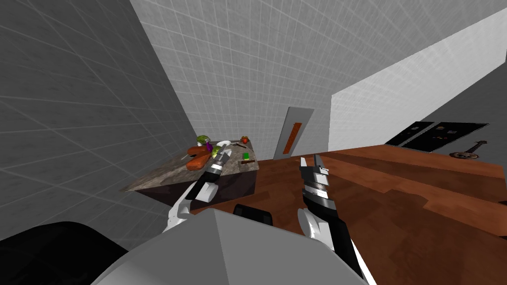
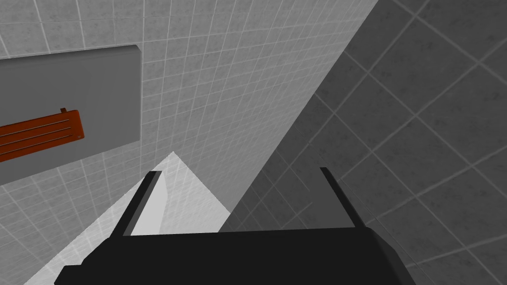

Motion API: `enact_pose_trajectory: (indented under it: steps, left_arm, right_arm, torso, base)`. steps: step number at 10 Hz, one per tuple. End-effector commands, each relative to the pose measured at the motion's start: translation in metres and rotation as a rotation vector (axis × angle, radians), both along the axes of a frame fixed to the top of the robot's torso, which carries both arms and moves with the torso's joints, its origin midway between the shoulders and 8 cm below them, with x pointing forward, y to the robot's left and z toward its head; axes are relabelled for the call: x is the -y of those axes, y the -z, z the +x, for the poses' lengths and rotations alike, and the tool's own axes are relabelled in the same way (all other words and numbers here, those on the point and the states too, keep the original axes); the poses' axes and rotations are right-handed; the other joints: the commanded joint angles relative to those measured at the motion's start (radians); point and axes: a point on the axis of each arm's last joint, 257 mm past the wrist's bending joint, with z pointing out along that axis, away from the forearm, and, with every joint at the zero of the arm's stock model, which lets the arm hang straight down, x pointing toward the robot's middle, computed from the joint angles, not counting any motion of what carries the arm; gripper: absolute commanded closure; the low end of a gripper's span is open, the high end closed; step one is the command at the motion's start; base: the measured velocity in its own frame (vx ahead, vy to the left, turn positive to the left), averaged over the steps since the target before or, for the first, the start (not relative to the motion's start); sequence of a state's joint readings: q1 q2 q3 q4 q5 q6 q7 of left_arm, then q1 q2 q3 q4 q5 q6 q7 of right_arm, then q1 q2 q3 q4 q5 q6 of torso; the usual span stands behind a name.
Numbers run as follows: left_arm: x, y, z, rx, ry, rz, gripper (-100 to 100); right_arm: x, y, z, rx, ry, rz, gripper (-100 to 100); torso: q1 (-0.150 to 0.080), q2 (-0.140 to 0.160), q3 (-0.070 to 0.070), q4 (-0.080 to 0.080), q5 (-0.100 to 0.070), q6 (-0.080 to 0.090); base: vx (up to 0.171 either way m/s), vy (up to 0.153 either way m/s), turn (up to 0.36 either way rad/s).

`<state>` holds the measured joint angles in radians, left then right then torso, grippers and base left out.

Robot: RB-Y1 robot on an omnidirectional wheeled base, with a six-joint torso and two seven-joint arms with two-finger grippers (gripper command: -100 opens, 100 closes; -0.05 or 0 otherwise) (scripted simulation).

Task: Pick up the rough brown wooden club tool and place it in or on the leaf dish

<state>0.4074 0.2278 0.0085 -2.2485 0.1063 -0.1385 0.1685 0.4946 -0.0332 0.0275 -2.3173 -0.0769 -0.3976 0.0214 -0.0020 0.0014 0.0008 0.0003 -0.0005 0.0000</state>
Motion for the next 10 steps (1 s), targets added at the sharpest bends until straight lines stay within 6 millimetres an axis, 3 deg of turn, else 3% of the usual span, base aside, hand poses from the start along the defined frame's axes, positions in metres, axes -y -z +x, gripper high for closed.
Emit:
enact_pose_trajectory:
  steps: [1,3,10]
  left_arm:
    - [-0.01,0.013,0.008,-0.057,0.005,-0.011,-100]
    - [-0.029,0.031,0.02,-0.137,0.008,-0.041,-100]
    - [-0.067,0.07,0.038,-0.323,-0.014,-0.085,-100]
  right_arm:
    - [0.0,0.0,0.0,0.0,0.0,0.0,0]
    - [0.0,0.0,0.0,0.0,0.0,0.0,0]
    - [0.0,0.0,0.0,0.0,0.0,0.0,0]
  torso:
    - [0.0,0.0,0.0,0.0,0.0,0.0]
    - [-0.002,0.001,0.001,0.0,0.0,0.0]
    - [-0.001,0.0,0.0,0.0,0.0,0.0]
  base:
    - [-0.023,-0.038,-0.039]
    - [-0.054,-0.077,-0.069]
    - [-0.025,-0.051,-0.031]
